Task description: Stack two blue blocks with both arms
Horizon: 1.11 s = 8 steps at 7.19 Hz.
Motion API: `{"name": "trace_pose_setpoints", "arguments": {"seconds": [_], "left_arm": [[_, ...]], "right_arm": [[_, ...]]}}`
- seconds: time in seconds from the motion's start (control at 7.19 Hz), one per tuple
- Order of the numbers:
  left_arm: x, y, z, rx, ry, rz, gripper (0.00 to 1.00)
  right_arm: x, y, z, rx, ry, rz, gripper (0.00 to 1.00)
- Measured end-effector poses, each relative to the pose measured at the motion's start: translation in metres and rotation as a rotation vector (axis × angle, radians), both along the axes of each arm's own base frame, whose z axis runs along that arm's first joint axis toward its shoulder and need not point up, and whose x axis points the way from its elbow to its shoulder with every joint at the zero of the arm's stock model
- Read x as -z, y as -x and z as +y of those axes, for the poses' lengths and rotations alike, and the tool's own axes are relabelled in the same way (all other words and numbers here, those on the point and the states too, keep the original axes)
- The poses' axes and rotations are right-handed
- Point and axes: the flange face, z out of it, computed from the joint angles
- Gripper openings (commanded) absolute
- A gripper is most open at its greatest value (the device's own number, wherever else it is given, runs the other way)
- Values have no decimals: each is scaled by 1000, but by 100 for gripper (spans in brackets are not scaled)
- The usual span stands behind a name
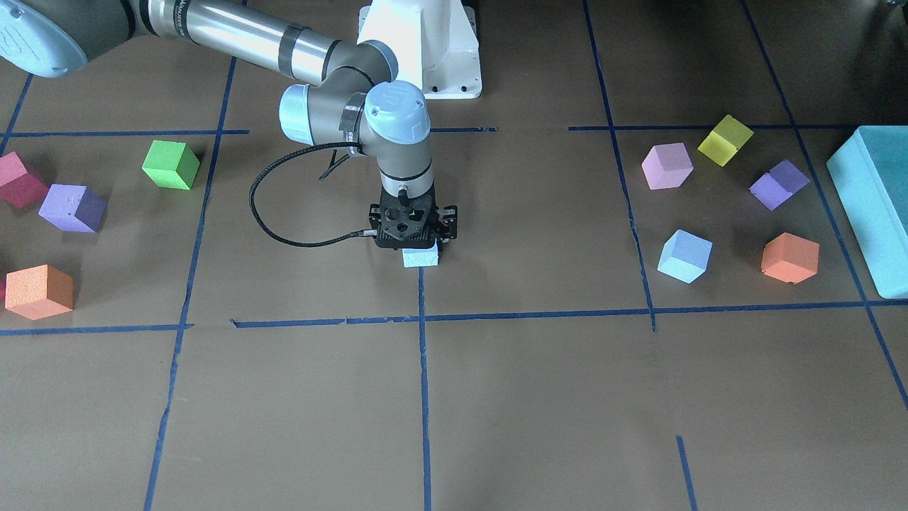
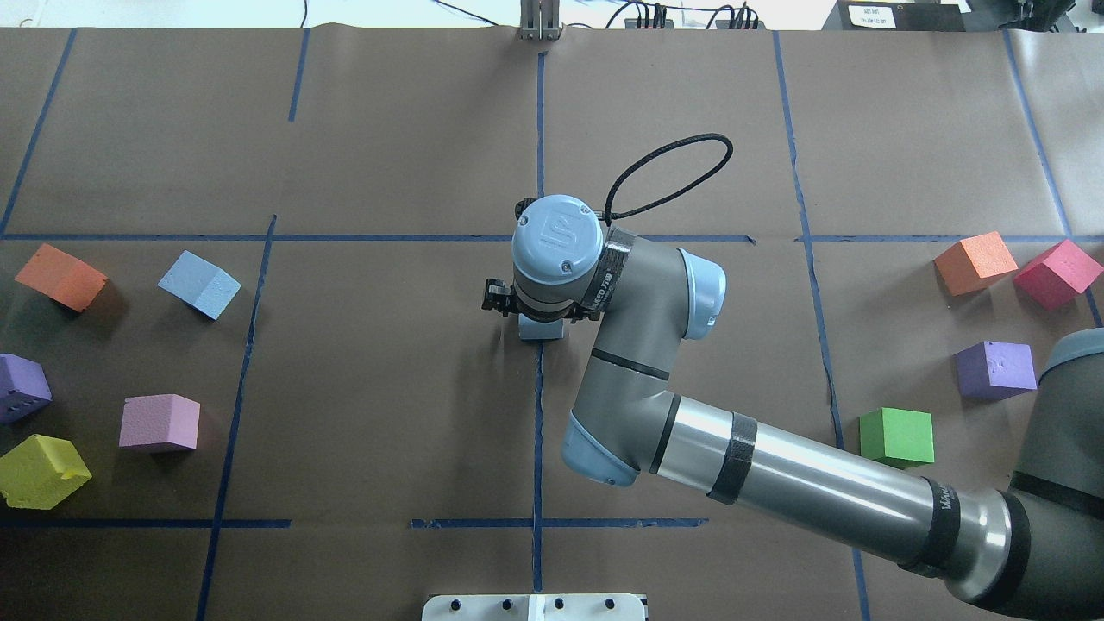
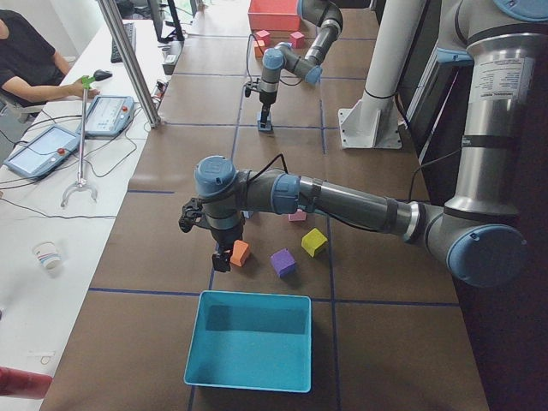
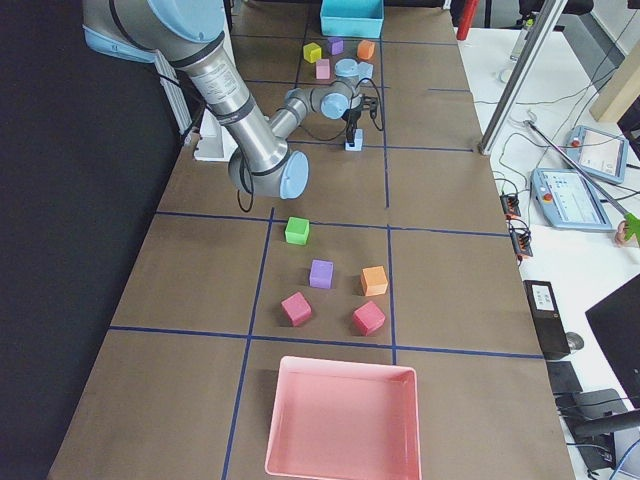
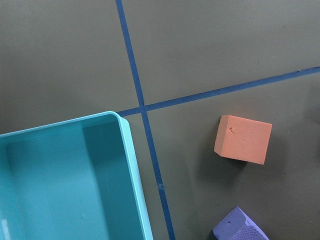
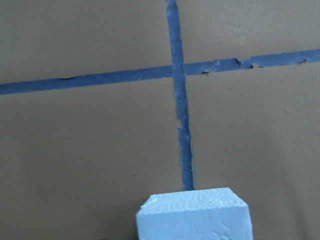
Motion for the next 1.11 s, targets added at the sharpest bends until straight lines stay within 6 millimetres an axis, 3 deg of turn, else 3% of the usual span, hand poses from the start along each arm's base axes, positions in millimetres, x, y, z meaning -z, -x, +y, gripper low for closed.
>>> {"name": "trace_pose_setpoints", "arguments": {"seconds": [0.14,0.28,0.42,0.56,0.83,1.11], "left_arm": [[1,0,0,0,-3,0,100],[3,-3,-1,-2,-4,0,100],[7,-14,-4,-5,-11,8,100],[15,-42,-8,-2,-18,30,100],[42,-124,-14,27,-25,94,100],[86,-226,-21,-37,-104,111,99]], "right_arm": [[19,-26,-1,-17,-16,-29,100],[36,-69,3,-40,-36,-67,100],[42,-121,13,-63,-58,-108,100],[37,-167,22,-83,-73,-138,100],[12,-229,18,-104,-46,-155,100],[-20,-272,5,-105,-31,-133,100]]}}
